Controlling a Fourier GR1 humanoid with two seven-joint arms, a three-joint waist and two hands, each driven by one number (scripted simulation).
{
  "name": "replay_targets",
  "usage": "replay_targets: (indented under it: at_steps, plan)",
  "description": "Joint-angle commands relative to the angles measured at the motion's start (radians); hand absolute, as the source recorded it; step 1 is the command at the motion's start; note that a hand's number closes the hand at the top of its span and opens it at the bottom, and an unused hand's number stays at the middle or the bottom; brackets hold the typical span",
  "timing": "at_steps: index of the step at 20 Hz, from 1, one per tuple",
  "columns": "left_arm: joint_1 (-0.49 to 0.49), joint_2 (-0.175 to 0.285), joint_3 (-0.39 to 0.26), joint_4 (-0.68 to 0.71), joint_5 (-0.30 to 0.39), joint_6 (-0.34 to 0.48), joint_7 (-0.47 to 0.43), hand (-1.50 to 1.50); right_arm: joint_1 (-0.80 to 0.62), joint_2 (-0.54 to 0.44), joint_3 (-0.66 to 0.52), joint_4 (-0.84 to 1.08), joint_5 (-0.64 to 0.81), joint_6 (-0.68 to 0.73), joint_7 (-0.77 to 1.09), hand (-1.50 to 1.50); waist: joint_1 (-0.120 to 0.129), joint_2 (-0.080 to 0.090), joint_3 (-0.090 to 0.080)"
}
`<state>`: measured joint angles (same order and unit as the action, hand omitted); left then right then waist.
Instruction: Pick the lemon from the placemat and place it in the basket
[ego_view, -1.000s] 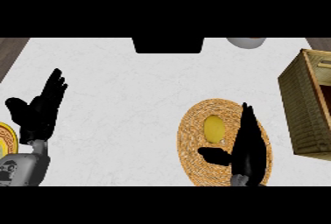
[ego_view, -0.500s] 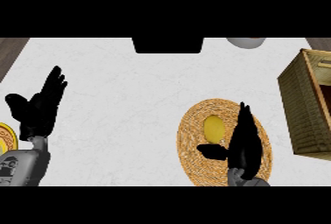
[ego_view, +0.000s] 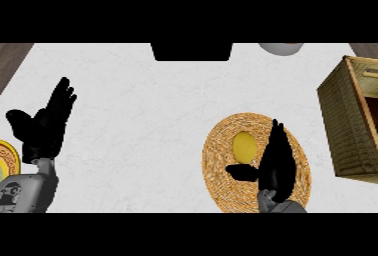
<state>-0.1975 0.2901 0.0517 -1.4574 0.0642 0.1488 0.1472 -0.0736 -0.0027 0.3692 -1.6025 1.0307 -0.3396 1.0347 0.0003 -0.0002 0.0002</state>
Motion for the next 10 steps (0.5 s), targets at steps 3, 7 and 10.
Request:
replay_targets:
  at_steps: [3,7,10]
  plan:
    - [0.044,-0.064,-0.046,-0.086,-0.050,0.034,0.044,0.00,0.021,0.003,-0.010,0.074,-0.037,-0.078,-0.006,-1.50,0.001,-0.001,0.000]
    - [0.030,-0.018,0.009,-0.077,-0.009,-0.037,0.058,0.00,-0.066,0.003,0.034,0.237,-0.062,-0.169,0.025,-1.50,0.005,0.001,0.000]
    - [0.043,-0.035,0.018,-0.017,-0.024,-0.043,-0.026,0.00,-0.123,0.002,0.008,0.310,-0.096,-0.180,0.008,-1.50,0.006,0.001,0.000]
